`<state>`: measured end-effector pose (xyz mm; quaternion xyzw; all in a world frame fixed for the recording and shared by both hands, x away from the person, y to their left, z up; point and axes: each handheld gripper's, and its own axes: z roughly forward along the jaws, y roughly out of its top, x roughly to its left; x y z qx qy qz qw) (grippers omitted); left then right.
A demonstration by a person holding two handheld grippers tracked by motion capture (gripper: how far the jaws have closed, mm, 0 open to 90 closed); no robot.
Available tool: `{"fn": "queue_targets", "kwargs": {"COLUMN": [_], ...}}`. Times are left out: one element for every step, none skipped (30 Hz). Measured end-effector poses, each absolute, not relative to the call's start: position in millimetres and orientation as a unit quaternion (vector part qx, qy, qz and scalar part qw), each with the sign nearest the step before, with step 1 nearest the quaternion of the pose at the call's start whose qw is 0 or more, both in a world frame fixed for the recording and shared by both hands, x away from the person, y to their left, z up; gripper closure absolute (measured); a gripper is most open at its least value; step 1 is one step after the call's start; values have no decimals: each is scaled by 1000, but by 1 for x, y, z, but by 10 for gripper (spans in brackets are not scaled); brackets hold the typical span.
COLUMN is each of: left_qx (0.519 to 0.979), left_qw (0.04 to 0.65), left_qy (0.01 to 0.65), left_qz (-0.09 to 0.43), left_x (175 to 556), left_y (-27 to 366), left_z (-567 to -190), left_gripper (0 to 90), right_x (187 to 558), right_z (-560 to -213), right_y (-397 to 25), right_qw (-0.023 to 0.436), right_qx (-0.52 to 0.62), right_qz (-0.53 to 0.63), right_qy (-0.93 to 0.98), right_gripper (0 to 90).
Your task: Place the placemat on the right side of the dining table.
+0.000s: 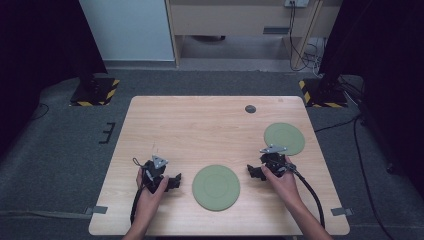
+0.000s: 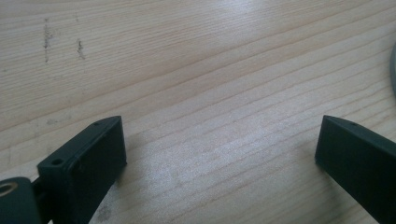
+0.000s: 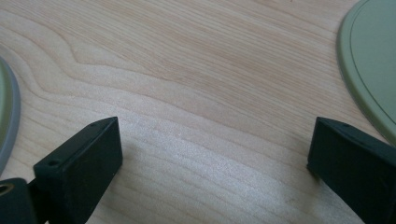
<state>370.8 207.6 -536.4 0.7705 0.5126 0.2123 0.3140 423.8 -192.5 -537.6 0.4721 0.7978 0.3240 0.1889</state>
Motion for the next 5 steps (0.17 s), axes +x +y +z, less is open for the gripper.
{"fn": "queue_targets", "kwargs": {"left_qx": [771, 771, 771, 771, 771], "left_qw": [314, 314, 314, 314, 314], "left_qy": [512, 512, 512, 512, 512], "left_qz": [212, 212, 212, 211, 212], "left_x": [371, 371, 371, 371, 371], "left_y": [208, 207, 207, 207, 207], "left_z": [-536, -536, -536, -536, -536], "left_gripper": [15, 14, 14, 14, 14], "right_x": [423, 423, 422, 422, 422], "right_z": [-538, -539, -539, -539, -539], "right_y": [-193, -192, -192, -192, -192], "right_qw": [191, 195, 197, 197, 196], "right_qx": [473, 473, 474, 475, 479], "right_qz": [327, 330, 330, 330, 329], "right_qy": [796, 793, 792, 792, 790], "right_gripper": [24, 24, 23, 21, 14]}}
